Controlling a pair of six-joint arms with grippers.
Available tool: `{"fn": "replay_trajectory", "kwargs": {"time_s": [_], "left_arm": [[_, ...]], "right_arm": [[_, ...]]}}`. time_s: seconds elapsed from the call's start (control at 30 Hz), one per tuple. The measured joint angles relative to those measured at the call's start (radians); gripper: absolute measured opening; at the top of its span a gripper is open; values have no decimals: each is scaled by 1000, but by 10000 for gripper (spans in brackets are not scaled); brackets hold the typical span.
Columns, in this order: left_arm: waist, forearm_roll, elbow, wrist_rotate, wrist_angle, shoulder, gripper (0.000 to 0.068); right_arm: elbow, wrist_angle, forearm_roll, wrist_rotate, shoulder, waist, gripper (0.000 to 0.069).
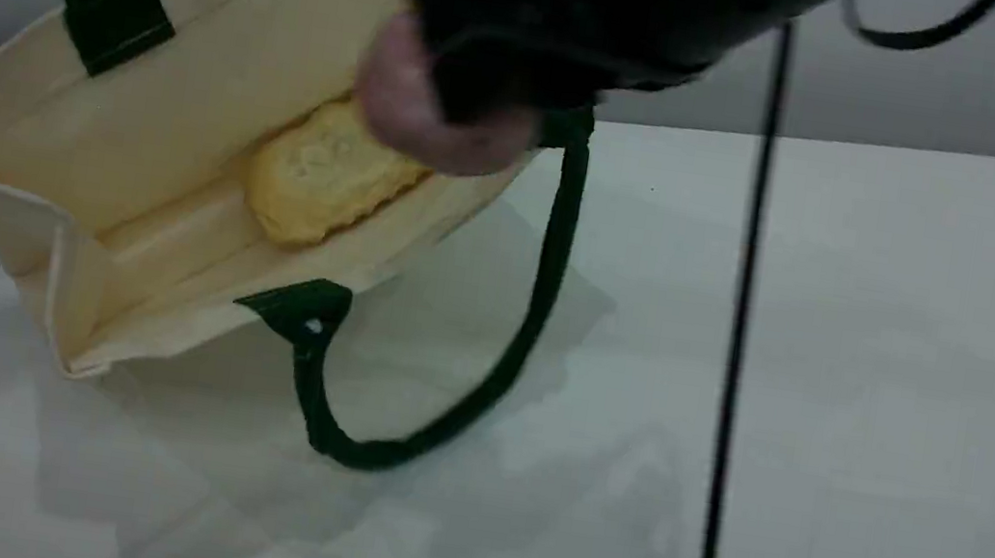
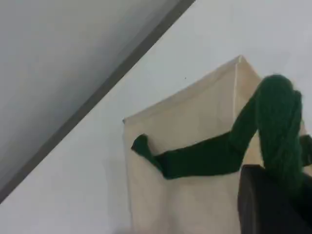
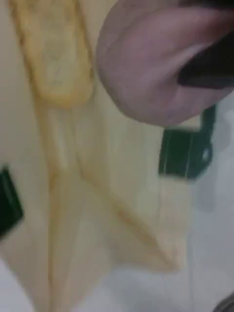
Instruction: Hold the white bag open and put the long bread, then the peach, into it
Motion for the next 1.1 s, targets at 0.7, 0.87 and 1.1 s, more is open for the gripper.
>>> {"fn": "replay_trajectory", "kwargs": {"time_s": [0.7, 0.87, 1.1], "left_arm": [[-1, -53, 0, -5, 0, 0, 89], [-1, -53, 0, -6, 0, 0, 89], [-1, -53, 0, -6, 0, 0, 89]], "right_arm": [[-282, -61, -11, -112, 340, 19, 180], [-334, -13, -8, -109, 392, 19, 181], [-342, -13, 40, -105, 391, 19, 469]]}}
